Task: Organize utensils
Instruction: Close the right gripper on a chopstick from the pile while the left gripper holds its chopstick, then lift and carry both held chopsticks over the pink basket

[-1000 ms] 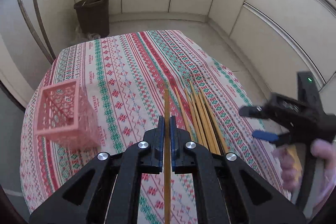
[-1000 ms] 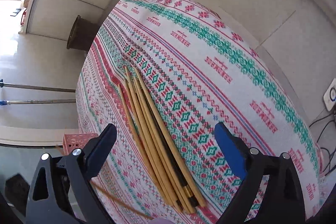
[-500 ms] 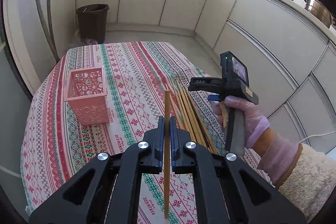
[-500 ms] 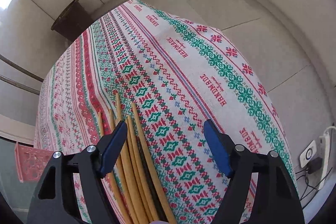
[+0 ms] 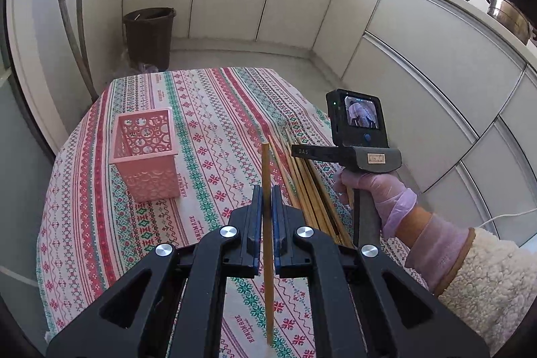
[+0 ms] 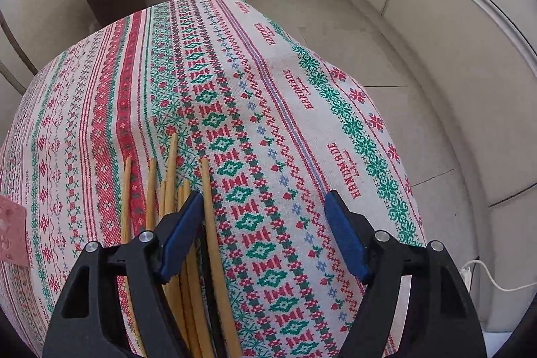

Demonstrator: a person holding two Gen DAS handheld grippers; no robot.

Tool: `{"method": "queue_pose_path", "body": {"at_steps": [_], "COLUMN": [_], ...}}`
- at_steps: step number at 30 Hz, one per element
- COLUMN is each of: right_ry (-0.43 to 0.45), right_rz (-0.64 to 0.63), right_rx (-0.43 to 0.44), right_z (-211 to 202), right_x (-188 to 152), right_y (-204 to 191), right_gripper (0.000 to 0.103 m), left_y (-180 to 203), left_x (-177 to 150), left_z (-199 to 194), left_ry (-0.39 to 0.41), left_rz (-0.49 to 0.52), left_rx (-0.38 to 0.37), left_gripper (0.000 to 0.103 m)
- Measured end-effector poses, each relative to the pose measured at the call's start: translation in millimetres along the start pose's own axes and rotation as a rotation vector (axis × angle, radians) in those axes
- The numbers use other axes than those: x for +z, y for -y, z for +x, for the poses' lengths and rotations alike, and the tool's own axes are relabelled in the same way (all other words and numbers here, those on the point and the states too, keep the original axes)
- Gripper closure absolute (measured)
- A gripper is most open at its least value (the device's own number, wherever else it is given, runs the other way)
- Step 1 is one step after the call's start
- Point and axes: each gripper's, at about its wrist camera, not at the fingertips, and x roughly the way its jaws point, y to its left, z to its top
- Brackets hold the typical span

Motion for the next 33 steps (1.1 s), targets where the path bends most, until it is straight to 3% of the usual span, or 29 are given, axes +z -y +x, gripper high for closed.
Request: {"method": "queue_pose_path", "body": {"at_steps": [1, 2, 4, 7, 12, 16, 19, 23, 27, 30, 33], "right_ry": [0.009, 0.016, 0.007, -0.007, 0.012, 0.005, 0.011, 0.062, 0.103, 0.120, 0.139], "right_rz": [-0.024, -0.048, -0.045, 0.001, 0.129, 0.179, 0.214, 0.232, 0.228, 0.191, 0.192], "right_rx": [0.006, 0.024, 0.053, 0.150, 0.237, 0.277, 0.327, 0.395, 0.452, 0.464, 0.490], "right_z": [-1.8, -4.4, -7.7, -11.3, -41.5, -77.2, -104.5, -140.6, -163.8, -173.4, -183.5], "right_x": [-0.4, -0.3, -1.8, -3.7, -7.7, -22.4, -32.0, -44.0, -53.0, -53.7, -53.3], "right_y": [-1.5, -4.7, -5.6, 7.8, 44.7, 63.3, 73.7, 82.4, 90.3, 89.4, 91.1], "right_gripper": [0.044, 0.071, 0.095, 0.097, 0.097, 0.097, 0.097, 0.097, 0.097, 0.097, 0.097], "left_y": [0.3, -0.2, -0.4, 0.9, 1.8, 2.1, 7.8, 19.8, 7.9, -2.7, -8.7], "left_x": [0.0, 0.2, 2.7, 5.3, 5.7, -0.3, -3.9, -0.7, -0.5, 1.4, 1.9], "left_z": [-1.3, -3.1, -7.9, -14.5, -21.2, 3.4, 50.0, 116.4, 171.9, 194.7, 198.8], "left_ry": [0.005, 0.014, 0.029, 0.054, 0.065, -0.063, -0.193, -0.300, -0.391, -0.440, -0.404], "left_rz": [0.002, 0.003, -0.001, 0.011, 0.014, 0.006, 0.022, 0.064, 0.013, -0.015, -0.016], "left_rx": [0.002, 0.003, -0.008, -0.019, -0.044, -0.090, -0.027, 0.109, 0.234, 0.251, 0.251], "left_gripper": [0.098, 0.098, 0.098, 0.098, 0.098, 0.096, 0.080, 0.071, 0.071, 0.071, 0.072]}}
